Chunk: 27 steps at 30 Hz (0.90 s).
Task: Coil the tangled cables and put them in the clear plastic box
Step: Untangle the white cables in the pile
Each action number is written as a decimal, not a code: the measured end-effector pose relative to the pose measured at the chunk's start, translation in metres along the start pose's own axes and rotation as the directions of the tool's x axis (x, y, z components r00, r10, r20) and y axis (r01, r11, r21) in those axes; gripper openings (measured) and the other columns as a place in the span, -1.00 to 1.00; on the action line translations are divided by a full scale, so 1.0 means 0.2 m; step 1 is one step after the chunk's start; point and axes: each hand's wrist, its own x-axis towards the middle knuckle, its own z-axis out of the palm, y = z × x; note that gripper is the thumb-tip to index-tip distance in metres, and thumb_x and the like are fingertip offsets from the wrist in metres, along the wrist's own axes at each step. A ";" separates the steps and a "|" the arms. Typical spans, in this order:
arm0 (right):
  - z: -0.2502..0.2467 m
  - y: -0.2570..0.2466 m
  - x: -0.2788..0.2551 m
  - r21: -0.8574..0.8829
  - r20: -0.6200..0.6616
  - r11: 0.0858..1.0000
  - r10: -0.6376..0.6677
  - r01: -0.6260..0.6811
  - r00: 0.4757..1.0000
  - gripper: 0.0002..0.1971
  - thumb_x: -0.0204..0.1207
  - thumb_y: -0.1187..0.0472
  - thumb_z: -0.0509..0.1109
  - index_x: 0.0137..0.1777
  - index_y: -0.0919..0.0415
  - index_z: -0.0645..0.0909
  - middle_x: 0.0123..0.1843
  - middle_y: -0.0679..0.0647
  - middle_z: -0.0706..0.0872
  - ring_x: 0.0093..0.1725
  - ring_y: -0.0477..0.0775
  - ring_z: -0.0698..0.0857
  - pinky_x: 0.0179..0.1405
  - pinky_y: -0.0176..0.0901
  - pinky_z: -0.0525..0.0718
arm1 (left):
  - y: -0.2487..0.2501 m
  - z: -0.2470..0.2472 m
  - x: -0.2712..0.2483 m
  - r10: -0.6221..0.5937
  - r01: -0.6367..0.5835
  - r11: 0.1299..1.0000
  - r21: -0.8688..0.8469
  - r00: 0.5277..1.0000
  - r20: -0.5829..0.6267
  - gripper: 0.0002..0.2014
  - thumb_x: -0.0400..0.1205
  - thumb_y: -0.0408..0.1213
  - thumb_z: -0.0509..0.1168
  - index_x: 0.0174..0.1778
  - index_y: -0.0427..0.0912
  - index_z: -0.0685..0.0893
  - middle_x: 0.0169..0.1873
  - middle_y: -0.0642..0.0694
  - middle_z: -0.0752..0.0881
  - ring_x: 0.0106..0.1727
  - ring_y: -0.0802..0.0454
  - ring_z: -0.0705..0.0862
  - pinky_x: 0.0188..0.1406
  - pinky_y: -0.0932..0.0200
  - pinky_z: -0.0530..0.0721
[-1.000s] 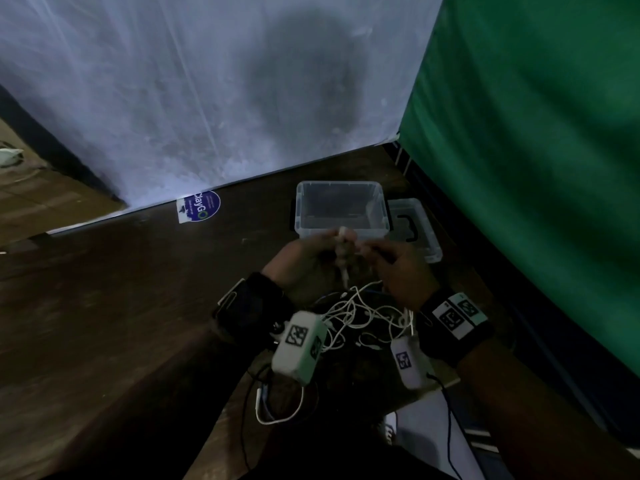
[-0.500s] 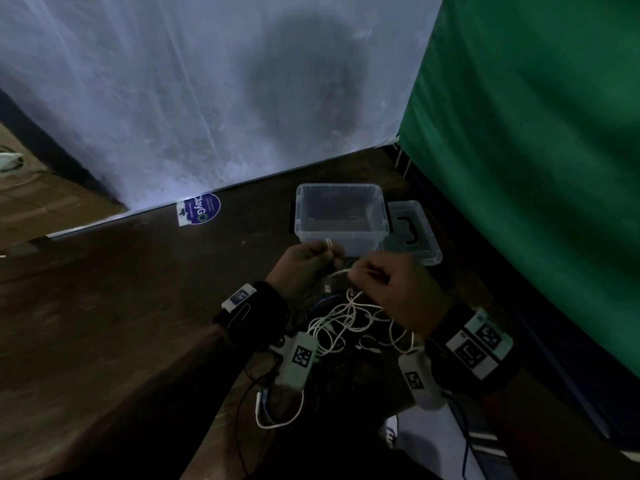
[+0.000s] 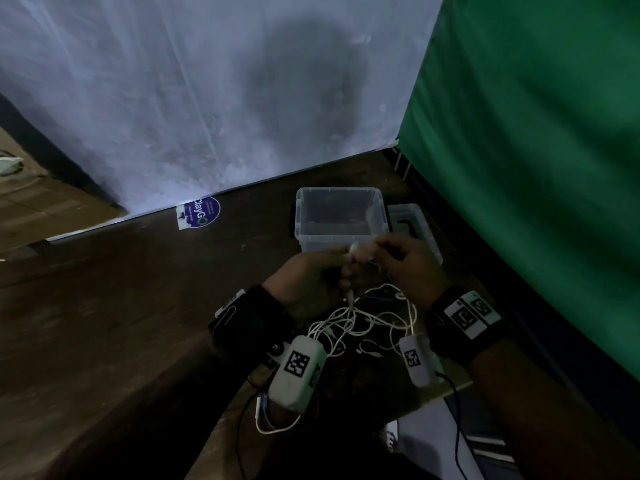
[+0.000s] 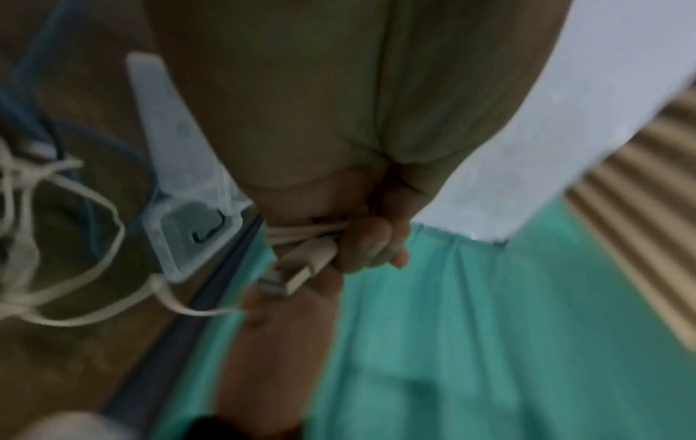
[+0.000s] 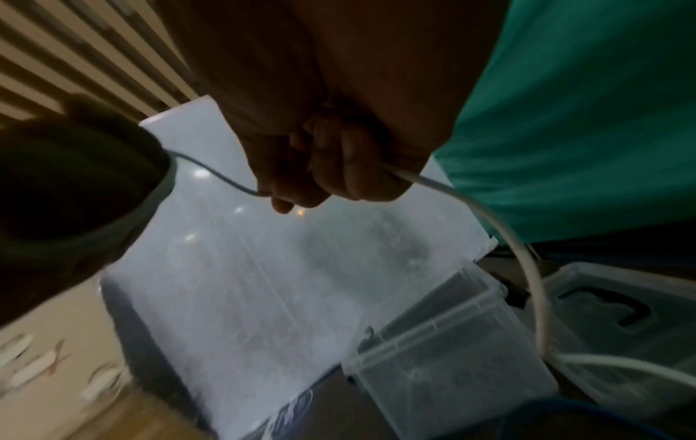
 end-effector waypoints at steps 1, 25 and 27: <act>0.03 0.02 -0.02 0.030 0.030 0.999 0.014 -0.015 0.999 -0.91 0.62 0.18 0.43 -0.06 0.17 0.71 -0.23 0.05 0.78 -0.25 -0.05 0.75 -0.21 -0.21 0.71 | 0.01 -0.01 0.01 0.031 -0.031 0.995 -0.098 0.999 -0.009 -0.87 0.63 -0.37 0.10 -0.02 -0.26 0.54 -0.35 -0.07 0.40 -0.35 0.07 0.44 -0.13 0.12 0.57; -0.07 -0.18 -0.04 -0.269 0.092 0.882 -0.376 0.387 0.922 -0.85 0.40 0.11 0.62 -0.16 0.15 0.73 -0.27 -0.10 0.75 -0.28 -0.17 0.73 -0.31 -0.34 0.70 | -0.05 -0.04 0.06 0.154 -0.038 0.921 0.387 0.949 -0.274 -0.81 0.67 -0.32 0.17 -0.08 -0.32 0.66 -0.29 -0.13 0.74 -0.23 -0.02 0.70 -0.16 0.11 0.67; -0.08 -0.17 -0.03 -0.249 0.068 0.880 -0.400 0.404 0.914 -0.85 0.40 0.17 0.63 -0.14 0.20 0.74 -0.25 -0.05 0.76 -0.26 -0.15 0.73 -0.26 -0.34 0.71 | -0.03 -0.02 0.05 0.127 -0.022 0.925 0.380 0.959 -0.253 -0.76 0.73 -0.43 0.07 -0.14 -0.31 0.63 -0.41 -0.06 0.71 -0.36 0.06 0.67 -0.35 0.24 0.64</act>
